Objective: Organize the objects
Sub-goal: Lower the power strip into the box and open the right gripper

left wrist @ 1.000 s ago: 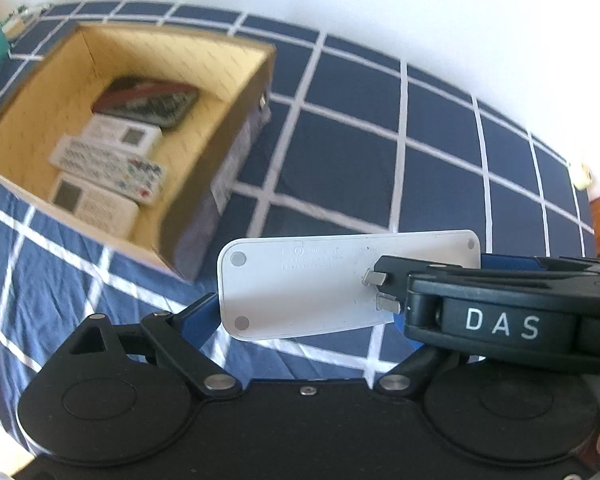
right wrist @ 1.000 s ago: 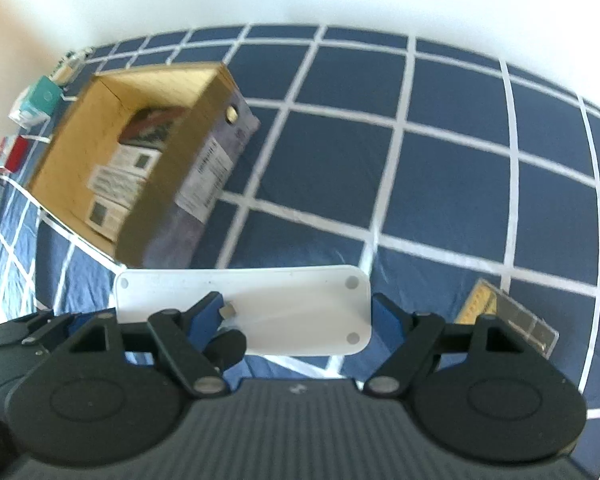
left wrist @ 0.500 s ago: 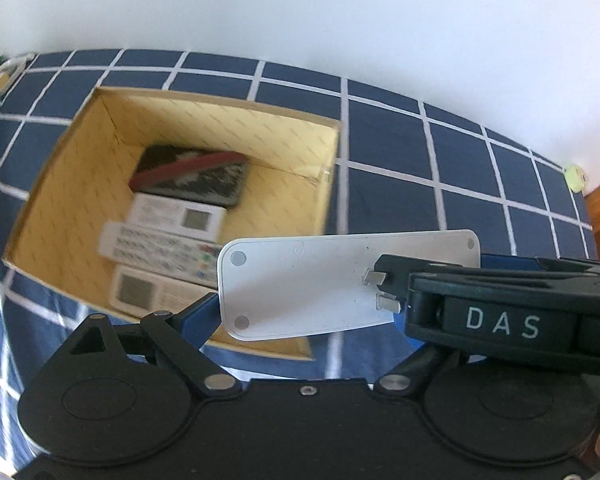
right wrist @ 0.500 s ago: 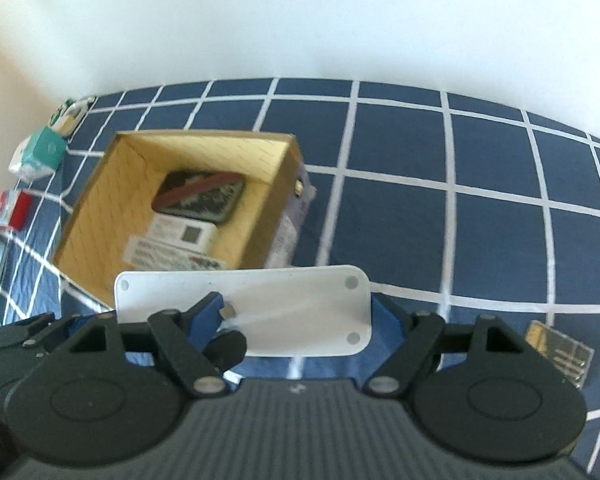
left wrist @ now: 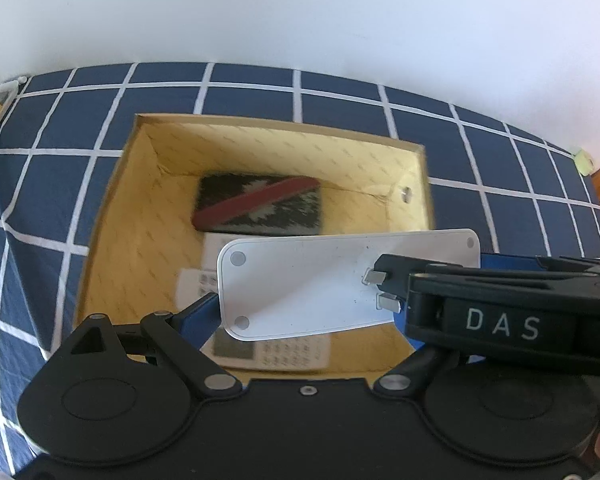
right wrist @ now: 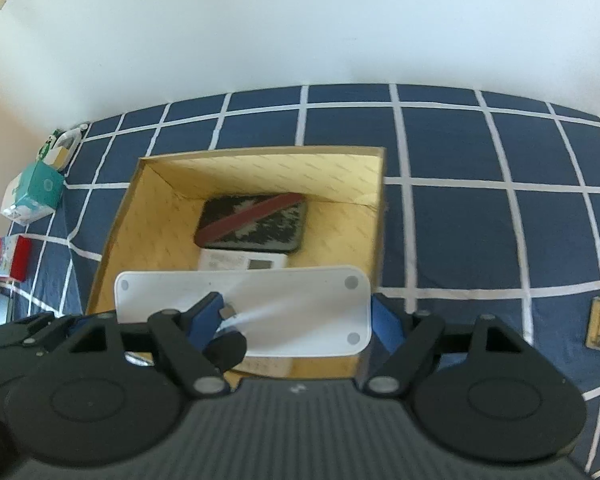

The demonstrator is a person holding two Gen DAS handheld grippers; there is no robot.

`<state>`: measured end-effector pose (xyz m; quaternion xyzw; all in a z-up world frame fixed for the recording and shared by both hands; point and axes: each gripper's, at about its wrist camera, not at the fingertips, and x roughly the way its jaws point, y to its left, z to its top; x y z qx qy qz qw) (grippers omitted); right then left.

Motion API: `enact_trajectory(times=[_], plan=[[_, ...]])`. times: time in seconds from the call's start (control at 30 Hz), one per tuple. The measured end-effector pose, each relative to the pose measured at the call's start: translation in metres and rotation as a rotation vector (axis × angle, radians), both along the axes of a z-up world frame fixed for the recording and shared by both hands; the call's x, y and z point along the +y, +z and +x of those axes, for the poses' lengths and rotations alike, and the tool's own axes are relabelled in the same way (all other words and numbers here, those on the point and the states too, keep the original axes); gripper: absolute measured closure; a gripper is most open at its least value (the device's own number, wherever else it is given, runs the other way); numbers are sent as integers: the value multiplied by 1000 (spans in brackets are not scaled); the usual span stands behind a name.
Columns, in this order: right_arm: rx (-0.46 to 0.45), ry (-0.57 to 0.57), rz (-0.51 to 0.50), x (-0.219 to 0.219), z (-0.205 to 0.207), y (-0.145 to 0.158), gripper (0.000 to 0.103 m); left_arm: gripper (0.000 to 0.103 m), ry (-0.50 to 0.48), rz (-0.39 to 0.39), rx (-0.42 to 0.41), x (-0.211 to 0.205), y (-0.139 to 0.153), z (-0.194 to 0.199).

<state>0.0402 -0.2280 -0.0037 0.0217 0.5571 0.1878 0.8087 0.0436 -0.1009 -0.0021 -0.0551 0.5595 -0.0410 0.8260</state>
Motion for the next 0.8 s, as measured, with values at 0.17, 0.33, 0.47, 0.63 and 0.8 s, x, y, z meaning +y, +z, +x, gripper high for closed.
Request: enact_trajectory(times=[0.17, 0.33, 0.47, 0.63, 0.8], plan=[[14, -5, -7, 28, 18, -7, 24, 12, 0, -8, 19, 24, -8, 26], [37, -9, -25, 52, 44, -21, 24, 12, -3, -19, 50, 42, -26, 58], [62, -14, -34, 67, 69, -39, 24, 12, -11, -23, 79, 51, -44, 85], [106, -16, -54, 84, 96, -67, 24, 12, -19, -38, 125, 62, -72, 113], [145, -39, -58, 92, 113, -95, 24, 12, -48, -33, 154, 68, -92, 133]])
